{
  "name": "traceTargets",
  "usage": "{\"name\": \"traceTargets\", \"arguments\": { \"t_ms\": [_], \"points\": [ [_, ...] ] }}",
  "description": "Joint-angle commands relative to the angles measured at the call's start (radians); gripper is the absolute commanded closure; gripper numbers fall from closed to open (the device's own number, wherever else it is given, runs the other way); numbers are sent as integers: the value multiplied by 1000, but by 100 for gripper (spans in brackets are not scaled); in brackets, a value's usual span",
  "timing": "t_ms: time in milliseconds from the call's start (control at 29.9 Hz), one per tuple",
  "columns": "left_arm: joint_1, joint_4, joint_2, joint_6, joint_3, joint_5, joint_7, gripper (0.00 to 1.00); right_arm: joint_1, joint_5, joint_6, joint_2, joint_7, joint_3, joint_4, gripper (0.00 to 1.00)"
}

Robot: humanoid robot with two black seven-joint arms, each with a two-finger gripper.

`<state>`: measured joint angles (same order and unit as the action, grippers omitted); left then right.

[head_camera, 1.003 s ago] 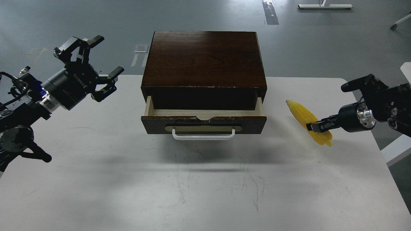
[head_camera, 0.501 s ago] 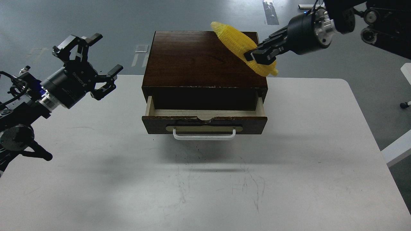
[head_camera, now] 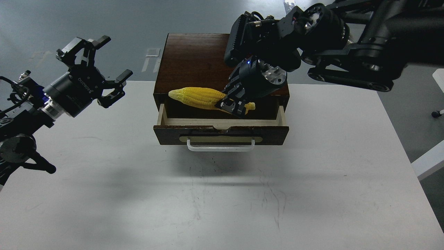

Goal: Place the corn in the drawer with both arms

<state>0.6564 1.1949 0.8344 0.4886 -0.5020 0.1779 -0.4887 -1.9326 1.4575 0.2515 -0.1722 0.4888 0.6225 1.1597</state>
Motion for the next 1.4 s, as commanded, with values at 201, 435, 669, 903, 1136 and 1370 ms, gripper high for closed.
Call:
{"name": "traceTargets", "arguments": {
  "t_ms": [201, 435, 669, 903, 1136, 1370],
  "points": [
    [0, 0, 0, 0, -1, 0, 0, 2, 15, 4, -8, 28, 0, 51, -12, 83],
    [0, 0, 2, 0, -1, 0, 0, 2, 18, 0, -9, 28, 0, 51, -12, 39],
    [0, 2, 6, 0, -1, 0, 0, 2, 11, -8, -9, 26, 0, 48, -11, 28],
    [0, 2, 9, 0, -1, 0, 0, 2, -19, -22, -12, -1, 0, 13, -9, 21],
    [0, 2, 9, 0, -7, 0, 0, 2, -57, -173, -11, -61, 0, -29, -12, 12],
    [-1, 2, 3, 0, -10, 0, 0, 2, -52, -575, -5, -208, 0, -87, -28, 6]
  ]
}}
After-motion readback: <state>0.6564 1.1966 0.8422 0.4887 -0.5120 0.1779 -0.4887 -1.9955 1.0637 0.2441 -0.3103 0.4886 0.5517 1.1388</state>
